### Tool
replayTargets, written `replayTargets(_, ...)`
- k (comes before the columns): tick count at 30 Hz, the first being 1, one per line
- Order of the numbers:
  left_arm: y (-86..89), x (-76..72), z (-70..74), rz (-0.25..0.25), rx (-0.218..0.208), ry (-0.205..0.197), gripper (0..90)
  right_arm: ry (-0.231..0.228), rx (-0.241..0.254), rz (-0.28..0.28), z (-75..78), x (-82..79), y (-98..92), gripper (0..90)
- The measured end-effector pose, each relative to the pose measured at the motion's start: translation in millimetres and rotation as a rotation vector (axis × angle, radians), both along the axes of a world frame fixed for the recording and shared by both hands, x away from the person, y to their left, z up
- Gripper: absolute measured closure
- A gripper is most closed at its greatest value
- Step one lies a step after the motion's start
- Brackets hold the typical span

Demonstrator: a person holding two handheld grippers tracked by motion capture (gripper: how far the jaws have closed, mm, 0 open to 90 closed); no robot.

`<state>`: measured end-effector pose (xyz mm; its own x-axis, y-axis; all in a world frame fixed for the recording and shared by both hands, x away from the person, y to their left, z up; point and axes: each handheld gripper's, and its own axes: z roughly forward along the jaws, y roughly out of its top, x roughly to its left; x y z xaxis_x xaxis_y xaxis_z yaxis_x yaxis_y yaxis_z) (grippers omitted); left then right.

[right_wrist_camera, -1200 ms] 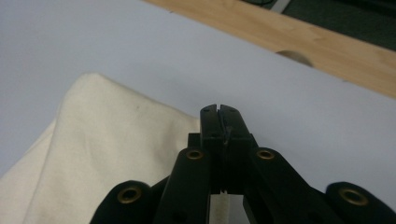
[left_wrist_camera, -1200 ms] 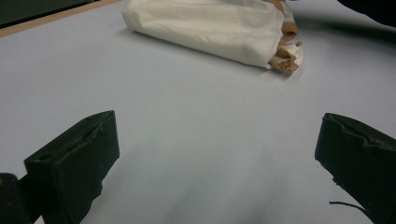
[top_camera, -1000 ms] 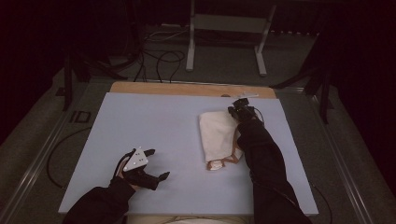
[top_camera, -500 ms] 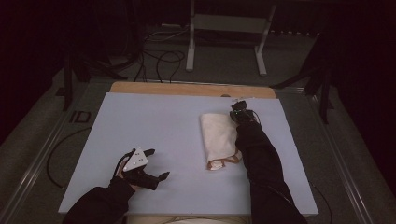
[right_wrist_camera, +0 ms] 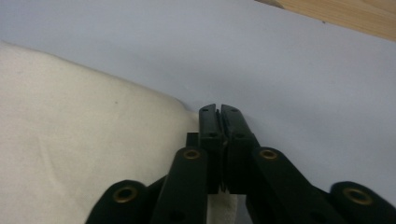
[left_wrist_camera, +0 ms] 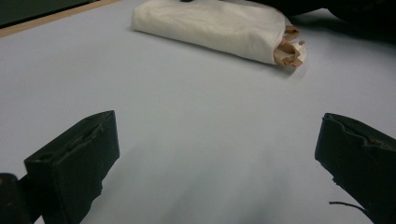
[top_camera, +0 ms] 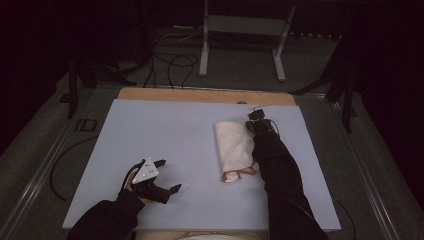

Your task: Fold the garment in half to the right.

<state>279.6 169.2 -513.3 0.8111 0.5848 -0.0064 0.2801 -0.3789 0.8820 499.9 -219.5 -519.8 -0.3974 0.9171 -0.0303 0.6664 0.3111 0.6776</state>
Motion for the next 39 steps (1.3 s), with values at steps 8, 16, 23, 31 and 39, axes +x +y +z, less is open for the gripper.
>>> replayTargets(8, 0.3, -0.3, 0.9, 0.002, -0.001, -0.004, 1.1, 0.007, 0.049, 0.038, 16.5, -6.0, -4.1, 57.7)
replayTargets(16, 0.8, -0.8, 2.3, 0.005, 0.004, -0.013, 1.1, 0.005, 0.111, 0.138, 36.7, -30.9, 2.7, 24.8)
replayTargets(23, 1.0, -0.9, 3.7, 0.006, 0.001, -0.019, 1.1, -0.026, 0.151, 0.244, 49.6, -59.0, 15.8, 14.4)
replayTargets(31, 2.1, -1.1, 5.0, 0.006, -0.004, -0.023, 1.1, -0.059, 0.197, 0.317, 55.3, -86.5, 25.5, 13.9)
replayTargets(39, 3.2, -1.0, 5.9, 0.010, -0.005, -0.025, 1.1, -0.092, 0.211, 0.388, 42.6, -112.0, 21.4, 12.0)
